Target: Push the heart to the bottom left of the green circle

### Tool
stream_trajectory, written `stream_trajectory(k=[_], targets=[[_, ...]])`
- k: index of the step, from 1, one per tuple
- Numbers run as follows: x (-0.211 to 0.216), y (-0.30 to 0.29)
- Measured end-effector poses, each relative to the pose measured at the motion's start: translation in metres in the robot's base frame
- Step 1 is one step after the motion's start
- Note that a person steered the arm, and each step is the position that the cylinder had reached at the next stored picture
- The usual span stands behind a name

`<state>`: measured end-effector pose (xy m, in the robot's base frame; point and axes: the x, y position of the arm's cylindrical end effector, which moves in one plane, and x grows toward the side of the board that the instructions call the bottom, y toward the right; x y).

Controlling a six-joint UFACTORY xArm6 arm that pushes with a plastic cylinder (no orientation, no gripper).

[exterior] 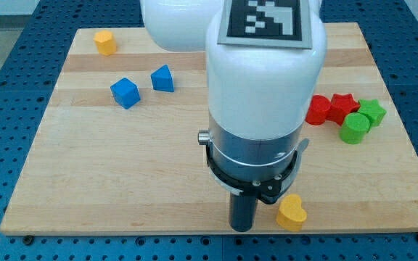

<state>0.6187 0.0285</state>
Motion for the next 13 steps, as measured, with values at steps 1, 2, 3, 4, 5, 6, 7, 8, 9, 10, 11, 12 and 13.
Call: stream_trajectory(k=[1, 2, 3, 4, 5, 6, 7, 8, 9, 10, 11, 12, 13], targets=[[0.0, 0.011], [0.0, 0.027], [0.0, 0.045], [0.0, 0.045], [-0.026, 0.045], [-0.054, 0.041], [-0.019, -0.01], [-0.001, -0.037], [-0.001, -0.037], [0.0, -0.033], [0.0, -0.014], [0.0, 0.065], [0.0, 0.081]])
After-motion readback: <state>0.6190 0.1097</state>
